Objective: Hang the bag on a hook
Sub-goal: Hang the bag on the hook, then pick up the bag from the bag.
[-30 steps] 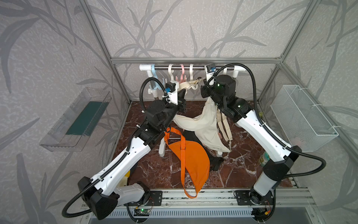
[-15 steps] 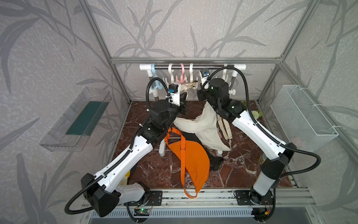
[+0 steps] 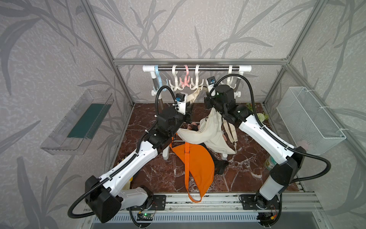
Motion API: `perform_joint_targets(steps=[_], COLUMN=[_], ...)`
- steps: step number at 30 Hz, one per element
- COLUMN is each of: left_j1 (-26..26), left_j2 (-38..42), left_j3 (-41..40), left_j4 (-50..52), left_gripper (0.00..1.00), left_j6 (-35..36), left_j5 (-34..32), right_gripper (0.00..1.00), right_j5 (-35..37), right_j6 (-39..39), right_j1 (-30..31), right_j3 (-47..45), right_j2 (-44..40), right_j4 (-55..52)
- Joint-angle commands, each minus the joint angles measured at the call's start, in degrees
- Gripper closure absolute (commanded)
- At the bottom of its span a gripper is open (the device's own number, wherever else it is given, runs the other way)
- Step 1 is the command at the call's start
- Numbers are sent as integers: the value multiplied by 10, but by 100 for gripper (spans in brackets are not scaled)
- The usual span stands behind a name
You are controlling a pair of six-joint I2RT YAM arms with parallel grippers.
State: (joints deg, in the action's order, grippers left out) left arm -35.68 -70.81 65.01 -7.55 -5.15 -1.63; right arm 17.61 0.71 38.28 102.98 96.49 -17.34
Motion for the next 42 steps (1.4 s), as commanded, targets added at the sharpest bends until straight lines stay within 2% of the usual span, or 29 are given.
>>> perform_joint_targets(steps=[1, 5, 9, 13, 16, 22, 25, 33, 36, 42], left_j1=[-3, -2, -2, -2, -2, -1, 1, 5, 7, 9], left_j2=[35, 66, 91, 110, 129, 196, 229, 303, 326, 370], left_j3=[-39, -97, -145, -183, -209, -281, -304, -362, -381, -398], left_j4=[-56, -120, -164, -215, -235, -264, -247, -228, -229, -212], left_gripper=[33, 23, 16, 11, 9, 5, 6, 6, 6, 6], left_j6=[32, 51, 73, 86, 89, 95, 89, 79, 73, 68], left_j5=[67, 81, 98, 124, 114, 74, 25, -155, -189, -253], right_gripper=[61, 36, 27, 23, 22, 22, 23, 25, 26, 25], right_j5=[-46, -90, -142, -186, -196, -138, -93, -74, -85, -88], right_j6=[-7, -8, -4, -8, -2, -4, -14, -177, -233, -290], right_j1=[-3, -3, -2, 2, 14, 63, 111, 252, 270, 269], right_j3=[-30, -87, -126, -190, -227, -307, -350, -411, -401, -305], right_j2=[-44, -83, -114, -161, -197, -251, -253, -193, -125, 18], right_j4=[20, 48, 49, 71, 60, -12, -45, -64, -58, -144])
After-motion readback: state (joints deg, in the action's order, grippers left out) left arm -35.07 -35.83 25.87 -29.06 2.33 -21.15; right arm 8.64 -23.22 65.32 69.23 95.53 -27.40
